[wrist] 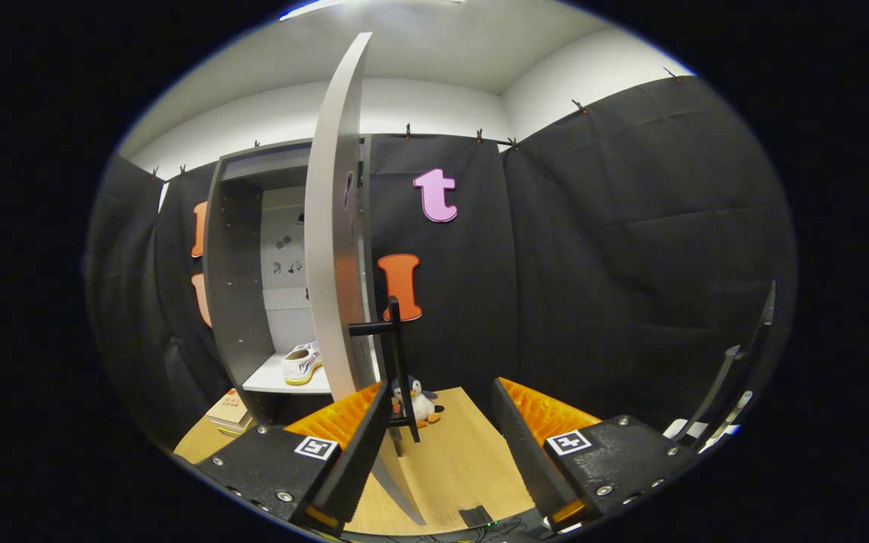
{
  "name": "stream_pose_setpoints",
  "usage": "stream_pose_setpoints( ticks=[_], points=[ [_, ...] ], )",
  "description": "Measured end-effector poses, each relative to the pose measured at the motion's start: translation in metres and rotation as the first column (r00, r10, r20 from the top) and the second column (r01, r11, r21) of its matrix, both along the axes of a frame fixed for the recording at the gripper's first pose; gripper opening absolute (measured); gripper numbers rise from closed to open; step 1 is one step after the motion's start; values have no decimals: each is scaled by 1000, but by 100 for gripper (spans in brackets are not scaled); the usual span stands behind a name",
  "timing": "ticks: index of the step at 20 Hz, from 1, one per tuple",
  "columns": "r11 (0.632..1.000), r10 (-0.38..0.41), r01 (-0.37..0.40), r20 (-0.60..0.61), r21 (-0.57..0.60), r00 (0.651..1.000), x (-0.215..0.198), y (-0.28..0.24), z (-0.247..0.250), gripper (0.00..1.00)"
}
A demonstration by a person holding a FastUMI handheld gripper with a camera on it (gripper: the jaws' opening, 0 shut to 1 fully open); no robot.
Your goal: Open the shoe cabinet door, grab the shoes and put them into the shoe cabinet, then close the shoe cabinet door.
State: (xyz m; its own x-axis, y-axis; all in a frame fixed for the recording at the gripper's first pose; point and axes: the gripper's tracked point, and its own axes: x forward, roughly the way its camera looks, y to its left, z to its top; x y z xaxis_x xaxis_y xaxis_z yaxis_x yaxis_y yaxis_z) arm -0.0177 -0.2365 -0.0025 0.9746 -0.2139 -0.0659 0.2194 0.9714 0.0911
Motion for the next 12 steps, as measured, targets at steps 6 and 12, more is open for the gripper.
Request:
stream_pose_setpoints(
  ticks=[6, 12],
  points=[
    [994, 108, -108, 21, 0, 994, -1, 41, 3, 85],
    [974, 227, -227, 35, -4, 973, 4, 69, 5, 85]
  ],
)
